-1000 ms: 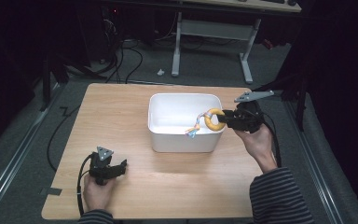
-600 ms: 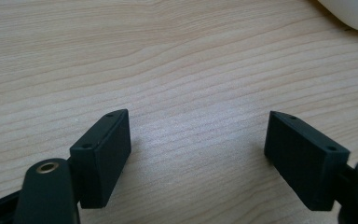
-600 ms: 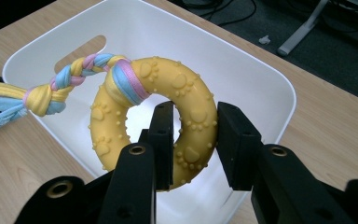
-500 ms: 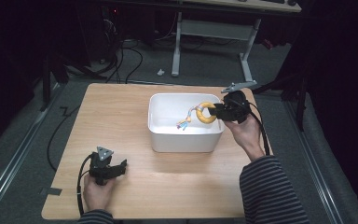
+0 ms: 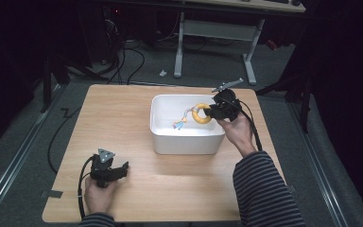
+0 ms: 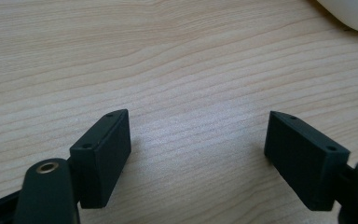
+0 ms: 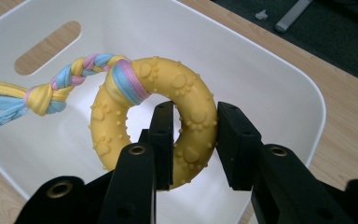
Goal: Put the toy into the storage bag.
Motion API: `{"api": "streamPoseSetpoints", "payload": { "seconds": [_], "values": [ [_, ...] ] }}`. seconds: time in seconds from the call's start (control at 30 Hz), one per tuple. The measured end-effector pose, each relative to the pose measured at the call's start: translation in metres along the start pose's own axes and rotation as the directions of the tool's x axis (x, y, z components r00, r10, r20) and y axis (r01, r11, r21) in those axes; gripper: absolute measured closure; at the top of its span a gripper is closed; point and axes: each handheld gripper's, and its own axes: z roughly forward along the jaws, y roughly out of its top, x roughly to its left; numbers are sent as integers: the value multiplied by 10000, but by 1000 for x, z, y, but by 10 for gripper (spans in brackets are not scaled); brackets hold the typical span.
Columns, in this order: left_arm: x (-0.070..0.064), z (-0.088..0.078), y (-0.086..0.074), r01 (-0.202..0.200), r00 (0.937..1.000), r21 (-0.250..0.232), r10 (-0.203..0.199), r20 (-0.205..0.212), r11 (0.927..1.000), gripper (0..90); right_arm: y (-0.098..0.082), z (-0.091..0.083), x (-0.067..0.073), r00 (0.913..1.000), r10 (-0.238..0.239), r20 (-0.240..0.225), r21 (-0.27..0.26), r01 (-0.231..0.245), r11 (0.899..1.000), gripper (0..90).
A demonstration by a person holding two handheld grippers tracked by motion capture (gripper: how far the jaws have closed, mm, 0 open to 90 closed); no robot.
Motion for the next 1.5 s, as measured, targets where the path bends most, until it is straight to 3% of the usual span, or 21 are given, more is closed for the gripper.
{"api": "streamPoseSetpoints", "payload": {
  "seconds": [0.17,0.47,1.5],
  "values": [
    [0,0,0,1,10000,-1,-1,0,10000,229,1,8,-1,9998,164,97,261,-167,9995,690],
    [0,0,0,4,10000,-2,-4,5,10000,229,-1,18,5,9997,-66,222,746,49,9972,690],
    [0,0,0,-49,10000,28,49,-28,10000,229,-22,20,16,9989,-187,-421,1267,239,9917,688]
  ]
}}
